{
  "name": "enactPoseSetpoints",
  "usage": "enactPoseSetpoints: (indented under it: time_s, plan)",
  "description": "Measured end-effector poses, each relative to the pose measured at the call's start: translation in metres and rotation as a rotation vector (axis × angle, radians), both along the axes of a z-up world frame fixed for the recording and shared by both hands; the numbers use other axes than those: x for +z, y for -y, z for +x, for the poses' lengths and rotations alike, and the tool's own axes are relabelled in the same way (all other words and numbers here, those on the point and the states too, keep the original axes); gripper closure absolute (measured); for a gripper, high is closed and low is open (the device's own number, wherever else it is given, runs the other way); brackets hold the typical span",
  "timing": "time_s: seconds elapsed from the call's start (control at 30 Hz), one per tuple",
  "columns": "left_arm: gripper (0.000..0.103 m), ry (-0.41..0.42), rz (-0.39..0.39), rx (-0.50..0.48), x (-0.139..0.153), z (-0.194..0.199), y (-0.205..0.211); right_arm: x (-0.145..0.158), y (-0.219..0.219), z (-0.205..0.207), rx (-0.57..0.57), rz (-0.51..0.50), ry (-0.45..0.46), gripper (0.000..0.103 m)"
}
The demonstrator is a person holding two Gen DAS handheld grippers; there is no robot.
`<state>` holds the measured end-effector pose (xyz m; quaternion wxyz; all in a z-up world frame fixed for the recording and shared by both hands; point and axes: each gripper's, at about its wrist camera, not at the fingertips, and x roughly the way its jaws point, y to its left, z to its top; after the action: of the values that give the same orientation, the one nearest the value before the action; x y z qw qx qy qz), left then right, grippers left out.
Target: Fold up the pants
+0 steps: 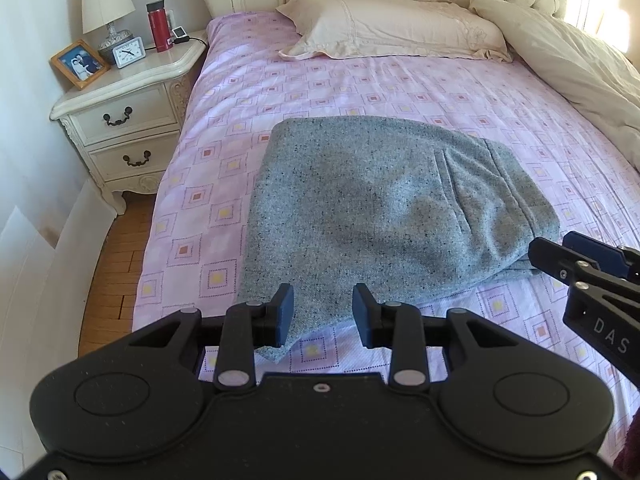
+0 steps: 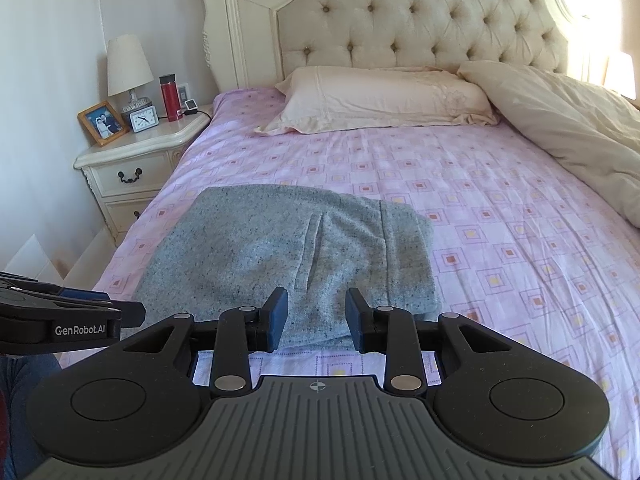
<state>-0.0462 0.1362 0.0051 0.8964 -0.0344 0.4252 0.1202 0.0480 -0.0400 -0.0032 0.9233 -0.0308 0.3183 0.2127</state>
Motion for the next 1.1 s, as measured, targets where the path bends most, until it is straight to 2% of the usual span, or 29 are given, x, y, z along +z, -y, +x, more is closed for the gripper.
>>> enactPoseSetpoints:
  time_s: [1.1]
  plan:
    - [0.060,0.007,0.000,-0.018,0.0000,0.0012,0.0040,-0.0046,0.0029,0.0032,0.002,0.005,-0.018,0.072]
